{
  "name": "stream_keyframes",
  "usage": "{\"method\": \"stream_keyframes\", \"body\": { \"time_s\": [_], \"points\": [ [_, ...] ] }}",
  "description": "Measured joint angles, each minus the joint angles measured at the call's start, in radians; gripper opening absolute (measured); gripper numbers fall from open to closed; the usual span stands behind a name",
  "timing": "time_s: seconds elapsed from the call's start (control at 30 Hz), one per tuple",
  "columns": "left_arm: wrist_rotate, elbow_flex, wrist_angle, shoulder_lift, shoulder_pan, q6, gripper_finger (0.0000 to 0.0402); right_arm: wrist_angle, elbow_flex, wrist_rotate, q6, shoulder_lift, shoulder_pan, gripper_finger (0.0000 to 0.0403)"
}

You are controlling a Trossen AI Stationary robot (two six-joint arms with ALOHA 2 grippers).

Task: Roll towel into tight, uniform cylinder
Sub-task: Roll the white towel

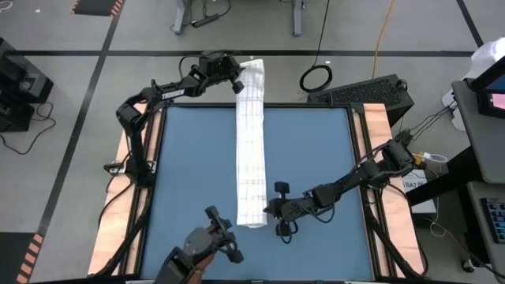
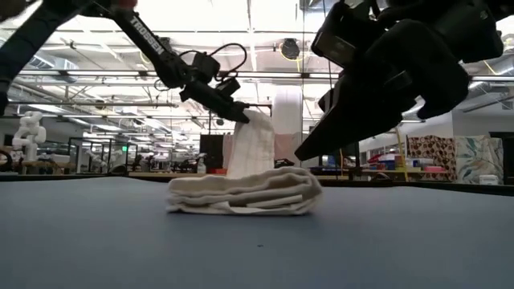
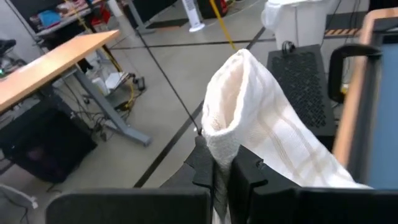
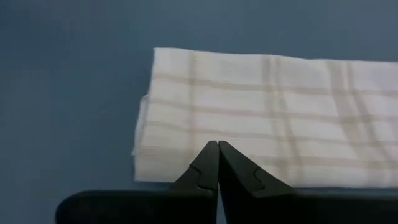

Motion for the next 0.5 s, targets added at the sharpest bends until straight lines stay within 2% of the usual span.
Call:
{"method": "stream_keyframes", "body": {
  "time_s": [0.33,0.5],
  "points": [
    [0.001,0.041,0.012,0.061,0.012,0.043,0.0024,0.256,0.000,0.006,-0.066,0.099,-0.034,0.0000],
    [0.000,0.041,0.035,0.060,0.013,0.045,0.0027,0.414,0.001,0.043,-0.072,0.203,-0.060,0.0000]
  ]
}}
